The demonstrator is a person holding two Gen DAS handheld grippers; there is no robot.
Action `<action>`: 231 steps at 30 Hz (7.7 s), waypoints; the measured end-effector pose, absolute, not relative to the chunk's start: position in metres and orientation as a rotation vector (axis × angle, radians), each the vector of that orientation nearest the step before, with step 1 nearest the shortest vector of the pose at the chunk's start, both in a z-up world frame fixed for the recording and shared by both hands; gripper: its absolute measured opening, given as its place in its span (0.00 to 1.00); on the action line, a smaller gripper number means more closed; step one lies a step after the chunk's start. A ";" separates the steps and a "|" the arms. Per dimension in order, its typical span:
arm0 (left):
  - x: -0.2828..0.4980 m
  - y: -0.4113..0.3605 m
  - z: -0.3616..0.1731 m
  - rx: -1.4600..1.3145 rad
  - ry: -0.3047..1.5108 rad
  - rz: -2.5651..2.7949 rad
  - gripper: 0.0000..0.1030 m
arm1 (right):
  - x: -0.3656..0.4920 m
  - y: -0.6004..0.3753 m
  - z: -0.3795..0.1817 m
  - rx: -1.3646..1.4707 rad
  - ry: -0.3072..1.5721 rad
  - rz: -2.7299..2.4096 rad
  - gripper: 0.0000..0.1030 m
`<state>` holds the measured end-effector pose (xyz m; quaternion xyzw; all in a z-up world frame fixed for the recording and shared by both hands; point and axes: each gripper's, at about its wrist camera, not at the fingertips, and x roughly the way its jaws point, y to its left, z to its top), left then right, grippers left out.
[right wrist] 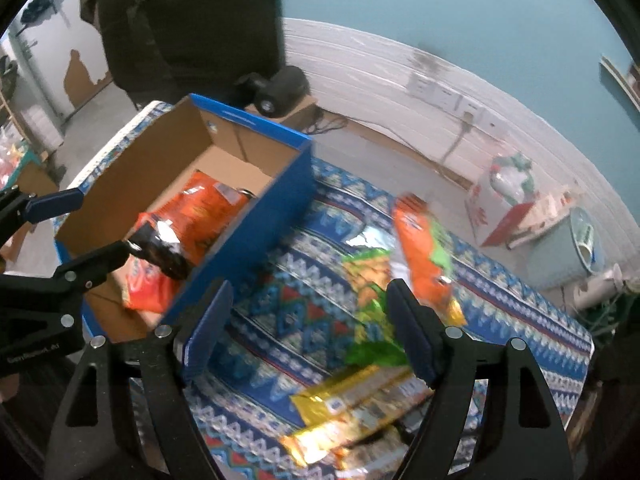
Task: Organize snacks
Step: 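Move both tools back over the snack pile, then grasp the black-and-white snack pack with the right tool, then grasp the orange-and-green chip bag with the left tool while the right tool holds its pack, then lift both bags and carry them over the cardboard box, then open both tools to drop the bags into the box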
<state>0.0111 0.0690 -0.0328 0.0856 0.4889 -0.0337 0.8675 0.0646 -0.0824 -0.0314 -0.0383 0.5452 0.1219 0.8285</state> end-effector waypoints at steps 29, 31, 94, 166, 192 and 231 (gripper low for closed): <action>-0.010 -0.083 -0.077 0.344 1.167 -0.300 0.71 | -0.033 -0.289 -0.099 0.136 1.326 -0.113 0.76; -0.011 -0.090 -0.081 0.360 1.168 -0.309 0.71 | -0.039 -0.296 -0.105 0.146 1.344 -0.131 0.76; 0.095 -0.089 -0.114 0.061 1.229 -0.165 0.78 | -0.024 -0.324 -0.142 0.079 1.390 -0.093 0.39; 0.111 -0.126 -0.086 0.001 1.024 -0.348 0.21 | 0.032 -0.311 -0.110 0.102 1.244 -0.046 0.38; 0.052 -0.020 -0.021 0.110 0.800 -0.253 0.21 | 0.057 -0.219 -0.042 0.011 1.114 0.045 0.38; 0.045 0.193 -0.049 -0.041 0.922 0.037 0.21 | 0.126 0.019 -0.022 -0.081 1.084 0.390 0.38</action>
